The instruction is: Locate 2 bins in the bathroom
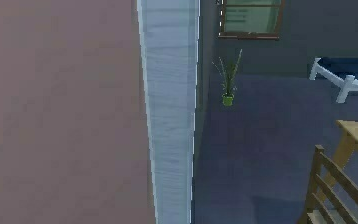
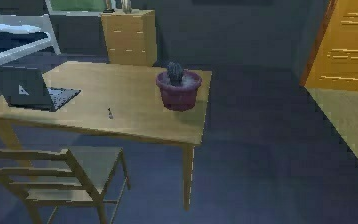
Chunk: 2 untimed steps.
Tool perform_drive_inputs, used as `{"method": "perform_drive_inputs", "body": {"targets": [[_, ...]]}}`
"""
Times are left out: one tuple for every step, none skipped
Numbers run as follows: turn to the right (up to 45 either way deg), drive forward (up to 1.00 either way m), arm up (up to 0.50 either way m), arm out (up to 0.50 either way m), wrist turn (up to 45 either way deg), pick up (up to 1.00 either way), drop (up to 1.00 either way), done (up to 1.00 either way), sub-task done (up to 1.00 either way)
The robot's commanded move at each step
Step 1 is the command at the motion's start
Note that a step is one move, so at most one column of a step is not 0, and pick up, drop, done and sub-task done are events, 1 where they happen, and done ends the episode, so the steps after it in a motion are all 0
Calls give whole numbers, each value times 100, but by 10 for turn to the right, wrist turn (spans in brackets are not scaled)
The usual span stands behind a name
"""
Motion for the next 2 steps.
{"method": "perform_drive_inputs", "body": {"targets": [[0,5,0,0,0,0,0,0,0],[-450,0,0,0,0,0,0,0,0]]}}
